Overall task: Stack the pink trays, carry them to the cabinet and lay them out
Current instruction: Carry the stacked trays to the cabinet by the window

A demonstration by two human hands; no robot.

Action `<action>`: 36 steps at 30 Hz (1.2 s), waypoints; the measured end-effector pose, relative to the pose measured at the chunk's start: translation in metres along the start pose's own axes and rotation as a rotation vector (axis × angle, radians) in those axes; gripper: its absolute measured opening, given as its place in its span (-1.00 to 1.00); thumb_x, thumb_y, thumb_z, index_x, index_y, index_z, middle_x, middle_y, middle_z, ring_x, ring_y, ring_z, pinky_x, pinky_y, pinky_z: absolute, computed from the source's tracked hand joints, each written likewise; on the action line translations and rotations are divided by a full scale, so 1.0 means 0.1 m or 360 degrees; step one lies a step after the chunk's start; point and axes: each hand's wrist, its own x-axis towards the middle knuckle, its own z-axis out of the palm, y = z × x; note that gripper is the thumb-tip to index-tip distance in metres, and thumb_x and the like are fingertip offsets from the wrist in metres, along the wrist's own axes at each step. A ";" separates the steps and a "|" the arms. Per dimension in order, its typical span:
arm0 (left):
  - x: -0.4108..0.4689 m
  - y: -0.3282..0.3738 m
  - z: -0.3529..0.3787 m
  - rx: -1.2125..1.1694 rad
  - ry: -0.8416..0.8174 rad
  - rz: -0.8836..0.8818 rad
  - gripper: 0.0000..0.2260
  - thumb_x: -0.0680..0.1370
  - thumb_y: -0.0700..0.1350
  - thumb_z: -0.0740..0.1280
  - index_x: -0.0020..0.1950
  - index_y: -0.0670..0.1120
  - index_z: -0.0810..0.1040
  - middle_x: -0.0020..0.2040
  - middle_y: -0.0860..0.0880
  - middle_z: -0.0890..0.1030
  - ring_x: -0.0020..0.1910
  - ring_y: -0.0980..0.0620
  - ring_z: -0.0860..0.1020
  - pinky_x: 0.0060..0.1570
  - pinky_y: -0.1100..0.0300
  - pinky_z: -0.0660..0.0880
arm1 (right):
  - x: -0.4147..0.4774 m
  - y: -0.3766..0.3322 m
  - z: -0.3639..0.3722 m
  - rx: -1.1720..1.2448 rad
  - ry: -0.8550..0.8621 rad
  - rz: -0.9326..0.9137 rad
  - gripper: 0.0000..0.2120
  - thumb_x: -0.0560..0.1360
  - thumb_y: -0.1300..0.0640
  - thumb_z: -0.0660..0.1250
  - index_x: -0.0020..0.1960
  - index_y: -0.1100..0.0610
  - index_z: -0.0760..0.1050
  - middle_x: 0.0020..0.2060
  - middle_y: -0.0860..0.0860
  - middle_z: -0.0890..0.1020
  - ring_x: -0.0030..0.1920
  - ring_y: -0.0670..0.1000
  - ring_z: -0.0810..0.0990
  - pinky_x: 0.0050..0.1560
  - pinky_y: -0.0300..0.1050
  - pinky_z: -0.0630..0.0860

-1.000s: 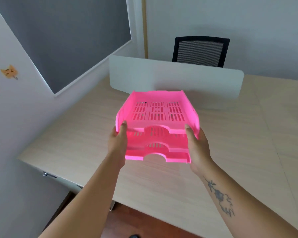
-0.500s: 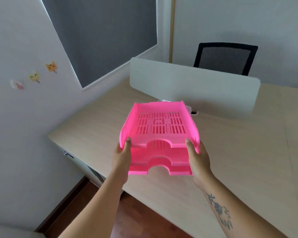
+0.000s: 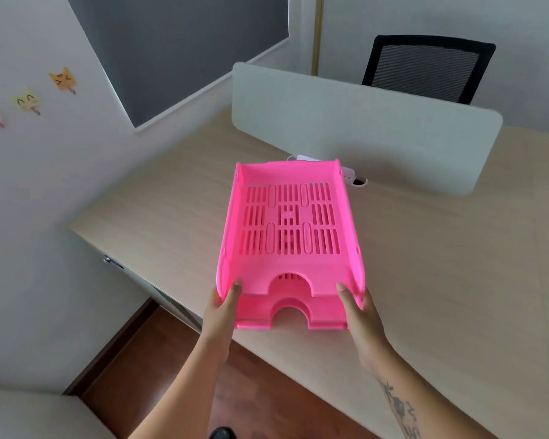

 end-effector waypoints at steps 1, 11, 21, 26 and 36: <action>0.00 -0.02 -0.01 -0.0013 -0.0003 -0.0026 -0.64 0.57 0.11 0.29 0.34 0.03 0.43 0.10 -0.06 0.65 0.00 0.04 0.62 -0.17 0.21 0.49 | 0.00 0.03 -0.01 0.0011 -0.0031 0.0048 -0.24 0.45 -0.35 0.29 0.55 -0.12 0.17 0.48 -0.05 0.38 0.47 0.05 0.35 0.32 -0.03 0.29; 0.20 -0.13 0.01 -0.0162 0.0032 -0.0314 -0.35 0.34 0.30 0.39 0.30 -0.05 0.49 0.11 -0.12 0.68 0.13 -0.14 0.62 0.27 -0.17 0.45 | 0.14 0.10 0.04 0.0238 -0.0038 0.0330 0.13 0.04 -0.60 0.35 0.53 -0.21 0.21 0.49 -0.05 0.37 0.48 0.04 0.33 0.48 0.18 0.21; 0.20 -0.01 -0.03 -0.0251 0.0014 -0.0248 -0.37 0.32 0.25 0.40 0.27 -0.08 0.48 0.10 -0.15 0.68 0.09 -0.17 0.63 0.21 -0.16 0.51 | 0.13 -0.05 0.04 0.0337 -0.0005 0.0264 0.13 -0.01 -0.58 0.41 0.48 -0.17 0.28 0.38 0.00 0.51 0.39 0.07 0.45 0.45 0.21 0.30; 0.14 0.17 -0.15 -0.0291 0.0025 -0.0125 -0.43 0.35 0.23 0.39 0.25 -0.03 0.47 0.13 -0.13 0.65 0.13 -0.14 0.60 0.24 -0.16 0.47 | 0.10 -0.24 0.11 0.0344 -0.0043 0.0117 0.11 -0.01 -0.57 0.42 0.46 -0.17 0.32 0.37 -0.04 0.51 0.39 0.03 0.46 0.46 0.18 0.30; -0.31 0.67 -1.11 -0.0470 0.0305 0.0182 -0.46 0.38 0.21 0.39 0.26 -0.07 0.52 0.07 -0.14 0.70 0.05 -0.15 0.66 0.00 -0.05 0.58 | -0.17 -0.82 0.97 0.0332 -0.0404 -0.0124 -0.01 -0.01 -0.56 0.43 0.33 -0.16 0.45 0.24 0.00 0.62 0.29 0.04 0.55 0.41 0.18 0.38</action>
